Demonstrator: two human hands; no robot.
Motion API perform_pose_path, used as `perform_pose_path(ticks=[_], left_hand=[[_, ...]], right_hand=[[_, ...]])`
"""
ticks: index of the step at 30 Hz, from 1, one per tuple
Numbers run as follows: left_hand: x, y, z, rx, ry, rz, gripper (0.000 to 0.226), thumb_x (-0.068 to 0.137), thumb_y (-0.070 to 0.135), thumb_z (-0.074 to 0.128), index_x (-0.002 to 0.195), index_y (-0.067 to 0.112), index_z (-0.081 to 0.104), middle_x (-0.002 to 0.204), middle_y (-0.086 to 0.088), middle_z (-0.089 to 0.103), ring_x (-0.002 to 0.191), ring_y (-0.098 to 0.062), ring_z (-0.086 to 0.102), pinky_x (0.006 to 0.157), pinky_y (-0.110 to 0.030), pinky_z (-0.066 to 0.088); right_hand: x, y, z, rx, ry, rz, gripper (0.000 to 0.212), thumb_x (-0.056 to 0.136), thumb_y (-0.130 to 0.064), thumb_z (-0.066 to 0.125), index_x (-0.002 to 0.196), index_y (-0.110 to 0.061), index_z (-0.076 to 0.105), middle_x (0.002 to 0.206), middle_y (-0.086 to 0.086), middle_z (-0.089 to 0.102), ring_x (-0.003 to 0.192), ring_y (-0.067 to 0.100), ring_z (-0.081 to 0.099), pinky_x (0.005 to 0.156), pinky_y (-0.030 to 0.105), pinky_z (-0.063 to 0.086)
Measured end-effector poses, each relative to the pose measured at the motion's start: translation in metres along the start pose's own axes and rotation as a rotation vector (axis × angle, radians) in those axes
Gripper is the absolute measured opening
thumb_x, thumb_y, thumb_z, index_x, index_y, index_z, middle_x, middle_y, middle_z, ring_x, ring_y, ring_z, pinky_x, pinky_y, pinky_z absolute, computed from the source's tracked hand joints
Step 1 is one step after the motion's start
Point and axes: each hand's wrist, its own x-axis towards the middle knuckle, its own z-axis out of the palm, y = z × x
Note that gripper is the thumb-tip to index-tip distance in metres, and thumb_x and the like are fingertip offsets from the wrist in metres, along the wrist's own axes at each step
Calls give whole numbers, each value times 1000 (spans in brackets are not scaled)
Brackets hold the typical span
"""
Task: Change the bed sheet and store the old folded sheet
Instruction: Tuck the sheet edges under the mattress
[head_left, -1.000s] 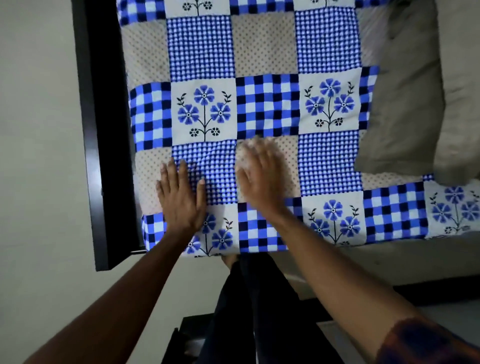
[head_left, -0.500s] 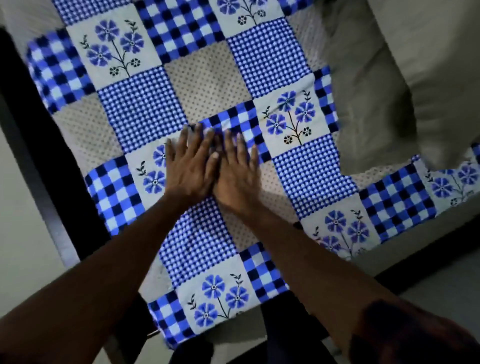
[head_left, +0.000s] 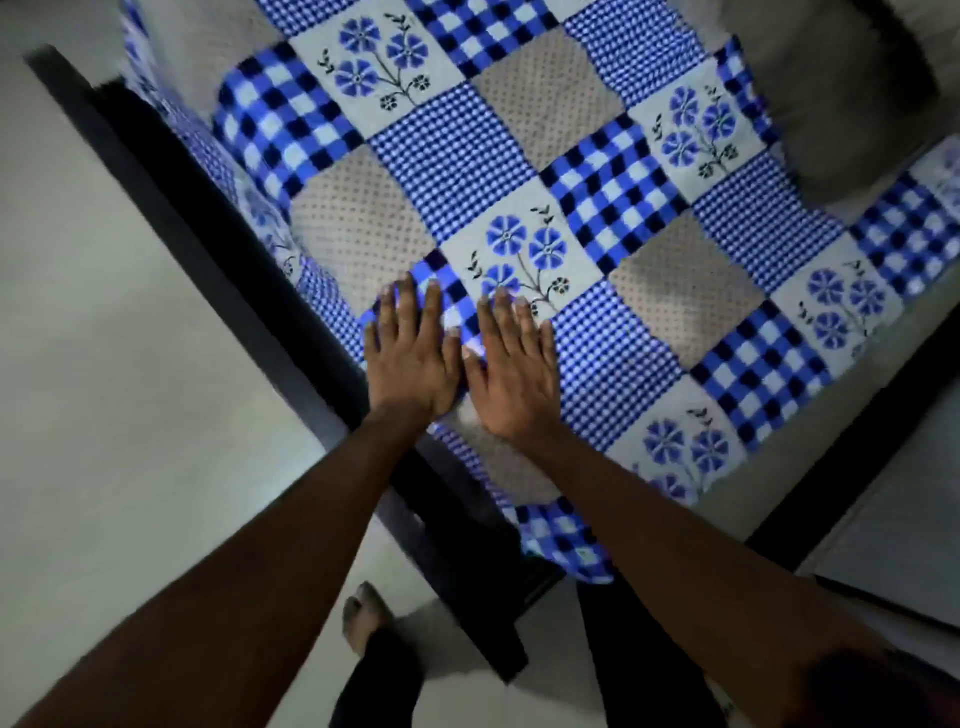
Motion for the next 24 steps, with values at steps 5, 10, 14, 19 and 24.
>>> perform_pose_path(ticks=[5, 10, 14, 19, 24], left_hand=[[-23, -41, -19, -118, -273, 137, 77, 98, 46, 48, 160, 22, 9, 167, -13, 8, 150, -37, 21, 117, -54, 29], [-49, -68, -44, -265, -293, 111, 45, 97, 34, 57, 138, 15, 56, 136, -14, 59, 125, -32, 55, 101, -38, 44], [-68, -90, -64, -307, -290, 123, 31, 98, 27, 57, 127, 21, 65, 123, -7, 68, 115, -27, 62, 90, -35, 48], [-74, -111, -85, -357, -296, 161, 24, 97, 25, 57, 118, 26, 69, 117, -1, 69, 106, -22, 64, 85, -32, 50], [-58, -120, -101, -376, -211, 159, 22, 97, 20, 59, 116, 21, 70, 119, -1, 69, 106, -20, 63, 84, -27, 47]], right_hand=[[-35, -22, 1, 44, -28, -29, 66, 99, -48, 41, 157, -19, 31, 164, 3, 25, 153, 24, 20, 122, 50, 19], [-47, -17, -22, 325, -21, 10, 52, 90, -25, 60, 141, -13, 57, 153, 9, 47, 143, 28, 39, 116, 47, 34], [-60, -9, -38, 336, 44, 112, 44, 91, -13, 63, 135, -10, 61, 148, 10, 51, 138, 26, 42, 114, 39, 33], [-64, -9, -43, 312, 51, 215, 44, 96, -22, 62, 139, -12, 58, 153, 13, 45, 143, 30, 33, 116, 46, 30], [-40, -13, -39, 292, 21, 298, 52, 100, -39, 55, 146, -15, 50, 159, 13, 35, 149, 31, 26, 119, 45, 24]])
